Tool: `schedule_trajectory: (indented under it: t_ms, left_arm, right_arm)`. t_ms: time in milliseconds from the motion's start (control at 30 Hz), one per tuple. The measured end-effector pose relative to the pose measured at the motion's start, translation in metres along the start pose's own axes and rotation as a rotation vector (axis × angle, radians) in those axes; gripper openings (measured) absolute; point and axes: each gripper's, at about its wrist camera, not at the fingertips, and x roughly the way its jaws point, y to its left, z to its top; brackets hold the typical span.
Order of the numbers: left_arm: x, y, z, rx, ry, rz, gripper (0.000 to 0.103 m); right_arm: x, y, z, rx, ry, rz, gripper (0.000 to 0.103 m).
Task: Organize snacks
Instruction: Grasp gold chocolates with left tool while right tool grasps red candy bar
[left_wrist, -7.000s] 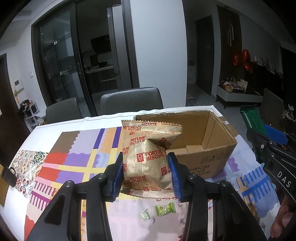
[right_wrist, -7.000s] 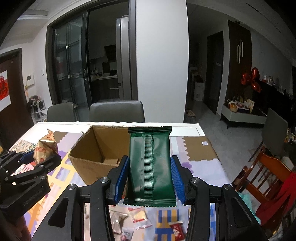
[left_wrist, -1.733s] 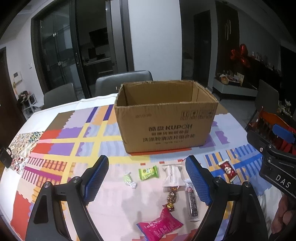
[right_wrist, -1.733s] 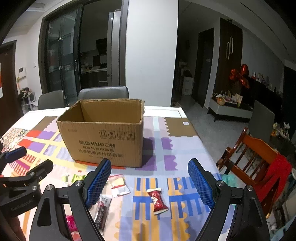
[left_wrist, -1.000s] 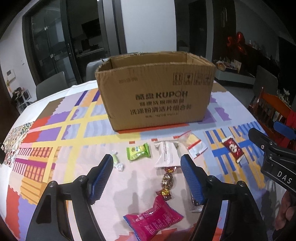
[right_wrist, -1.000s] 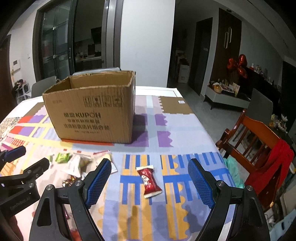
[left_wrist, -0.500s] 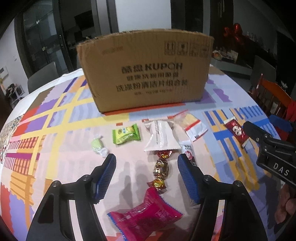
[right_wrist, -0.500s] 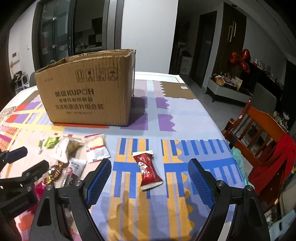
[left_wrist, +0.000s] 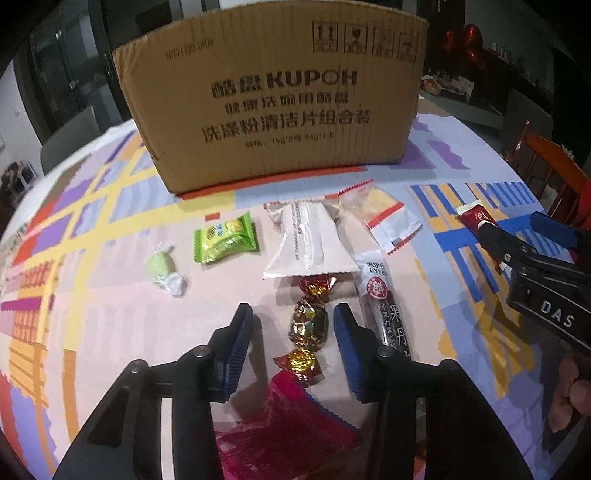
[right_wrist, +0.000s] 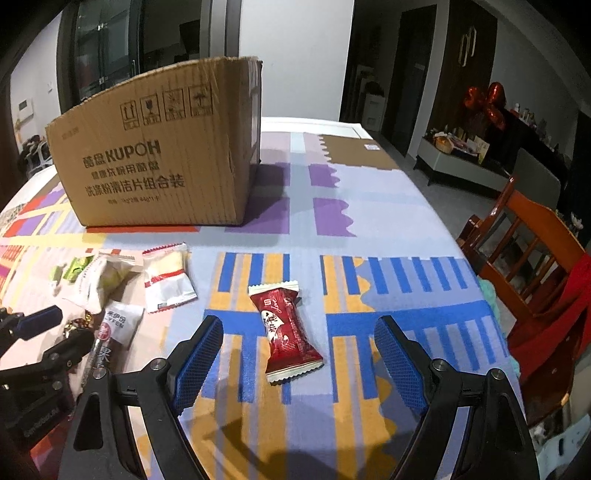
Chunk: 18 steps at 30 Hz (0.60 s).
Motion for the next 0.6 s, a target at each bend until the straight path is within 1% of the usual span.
schedule_trajectory:
  t_ms: [100, 167, 267, 300, 367, 433, 467, 600]
  left_arm:
    - [0.0, -0.003, 0.001, 0.018, -0.004, 0.001, 0.035]
    - [0.0, -0.005, 0.001, 0.021, -0.009, -0.004, 0.031]
    - [0.0, -0.006, 0.0, 0.018, -0.017, -0.023, 0.023]
    - [0.0, -0.006, 0.0, 0.016, -0.021, -0.029, 0.02]
    - [0.0, -0.007, -0.001, 0.022, -0.026, -0.029, 0.019]
    - [0.0, -0.008, -0.001, 0.027, -0.031, -0.031, 0.019]
    - [0.0, -0.007, -0.001, 0.026, -0.032, -0.035, 0.019]
    - [-0.001, -0.008, -0.001, 0.028, -0.034, -0.04, 0.019]
  right_arm:
    - [0.005, -0.001, 0.0, 0.007, 0.007, 0.004, 0.079]
    - [0.009, -0.003, -0.001, 0.019, 0.014, 0.016, 0.073]
    - [0.016, -0.004, -0.002, 0.027, 0.038, 0.036, 0.061]
    - [0.019, -0.003, -0.002, 0.028, 0.047, 0.045, 0.055]
    - [0.022, -0.003, -0.005, 0.032, 0.055, 0.059, 0.049]
    - [0.022, -0.002, -0.005, 0.029, 0.049, 0.061, 0.034]
    - [0.021, -0.001, -0.006, 0.025, 0.046, 0.066, 0.029]
    - [0.019, 0.0, -0.006, 0.022, 0.041, 0.073, 0.026]
